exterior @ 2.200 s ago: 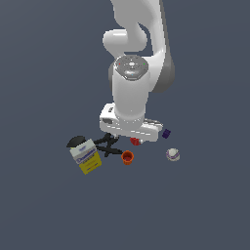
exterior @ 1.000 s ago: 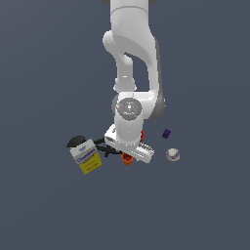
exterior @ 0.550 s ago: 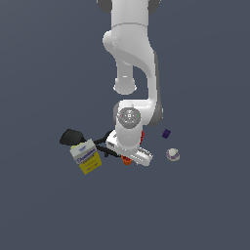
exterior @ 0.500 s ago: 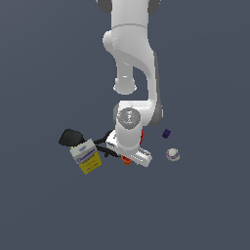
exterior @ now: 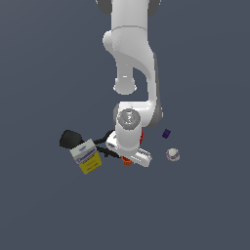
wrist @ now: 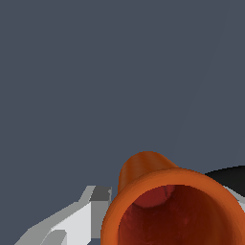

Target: Pick up a designated object from a clutter of objects.

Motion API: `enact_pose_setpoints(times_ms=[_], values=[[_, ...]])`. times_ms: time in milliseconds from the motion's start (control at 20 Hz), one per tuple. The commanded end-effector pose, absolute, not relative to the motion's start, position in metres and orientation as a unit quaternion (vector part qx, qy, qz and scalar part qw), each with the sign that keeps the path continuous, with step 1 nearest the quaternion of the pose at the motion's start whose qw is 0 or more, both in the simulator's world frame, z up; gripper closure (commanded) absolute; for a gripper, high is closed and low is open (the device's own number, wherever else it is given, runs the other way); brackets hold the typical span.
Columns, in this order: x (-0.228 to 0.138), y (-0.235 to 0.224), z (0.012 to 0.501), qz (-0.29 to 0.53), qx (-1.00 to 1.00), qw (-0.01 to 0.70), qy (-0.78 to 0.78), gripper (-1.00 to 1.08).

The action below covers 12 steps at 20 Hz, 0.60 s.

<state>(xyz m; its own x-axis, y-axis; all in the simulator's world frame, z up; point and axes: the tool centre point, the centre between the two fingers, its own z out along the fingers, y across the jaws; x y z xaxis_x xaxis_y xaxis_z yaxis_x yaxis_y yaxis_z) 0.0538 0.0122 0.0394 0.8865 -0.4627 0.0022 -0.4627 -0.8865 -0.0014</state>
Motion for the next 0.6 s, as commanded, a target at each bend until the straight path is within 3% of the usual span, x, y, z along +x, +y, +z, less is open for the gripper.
enact_pose_setpoints(times_ms=[0, 550], values=[[0.053, 0.012, 0.038, 0.000, -0.971, 0.000, 0.238, 1.08], [0.057, 0.003, 0.066, -0.001, -0.971, 0.000, 0.238, 1.08]])
